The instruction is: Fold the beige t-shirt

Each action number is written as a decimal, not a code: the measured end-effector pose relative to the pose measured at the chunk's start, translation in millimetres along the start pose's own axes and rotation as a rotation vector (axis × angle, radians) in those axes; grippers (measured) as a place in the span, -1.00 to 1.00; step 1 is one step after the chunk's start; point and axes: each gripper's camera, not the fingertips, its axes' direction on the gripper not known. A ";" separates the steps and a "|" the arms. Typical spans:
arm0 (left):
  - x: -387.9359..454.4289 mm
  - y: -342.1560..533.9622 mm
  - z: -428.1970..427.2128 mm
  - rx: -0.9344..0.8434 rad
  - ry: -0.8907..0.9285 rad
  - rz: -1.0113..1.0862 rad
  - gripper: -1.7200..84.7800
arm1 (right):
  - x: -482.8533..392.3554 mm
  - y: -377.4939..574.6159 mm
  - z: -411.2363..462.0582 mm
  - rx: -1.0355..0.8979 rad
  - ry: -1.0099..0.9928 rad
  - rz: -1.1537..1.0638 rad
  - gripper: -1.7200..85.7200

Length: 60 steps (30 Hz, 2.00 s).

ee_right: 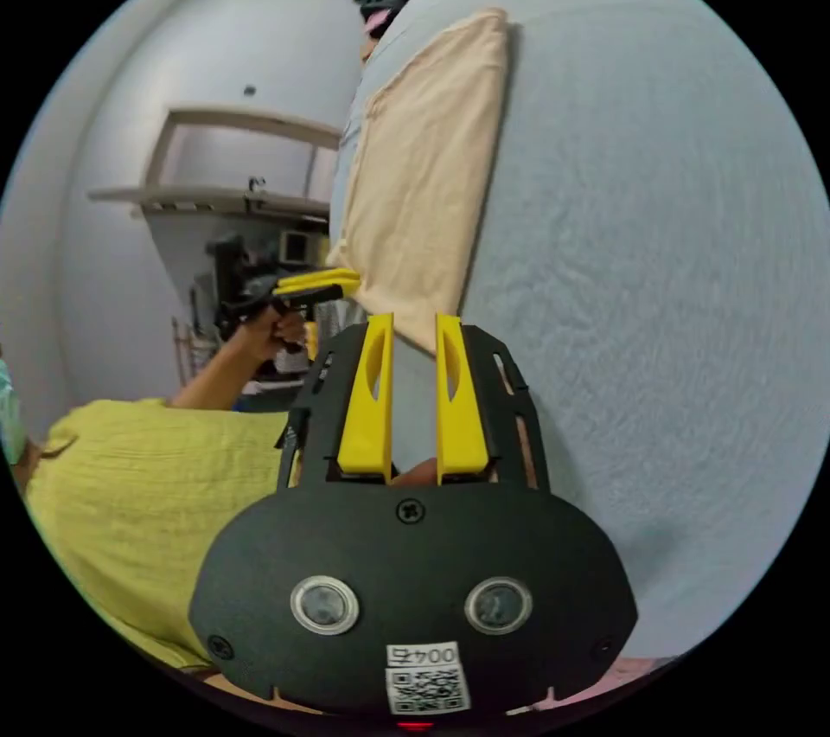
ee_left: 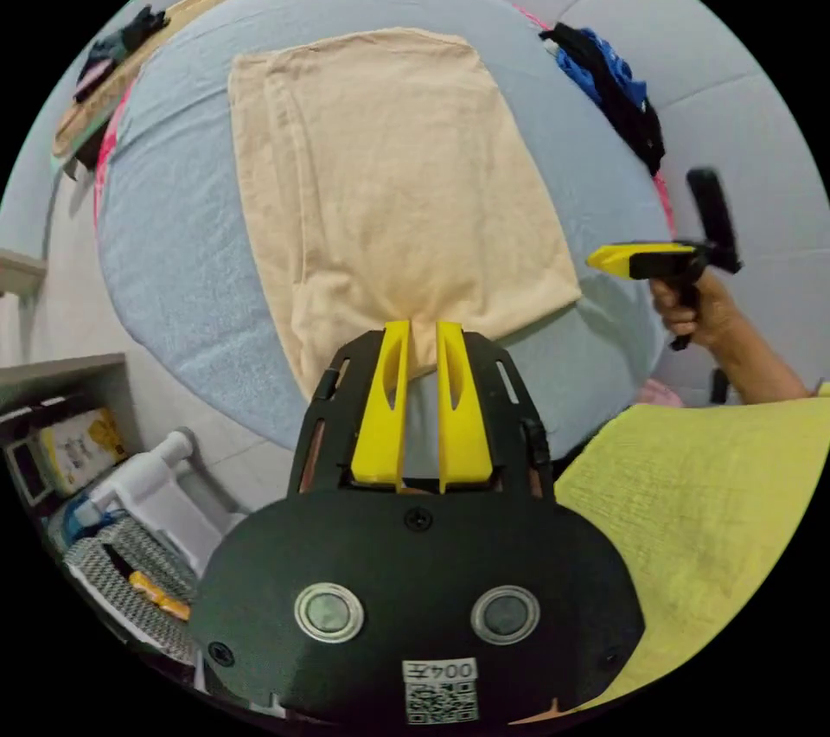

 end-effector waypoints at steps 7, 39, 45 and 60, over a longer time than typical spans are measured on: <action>-75.0 56.7 -24.3 0.205 0.715 -0.333 -0.65 | 71.5 6.4 -3.1 -0.025 -0.171 0.138 -0.70; -20.5 106.7 -179.0 0.446 1.080 -0.638 -0.85 | 234.7 -113.1 69.2 0.027 -0.500 0.178 -0.53; 15.1 148.5 -228.2 0.439 1.083 -0.630 -0.85 | 263.3 -175.4 135.5 0.039 -0.541 0.161 -0.61; 78.7 370.5 -418.7 0.780 0.736 -0.576 -0.86 | 124.2 -164.0 362.3 0.037 -0.599 -0.250 -0.87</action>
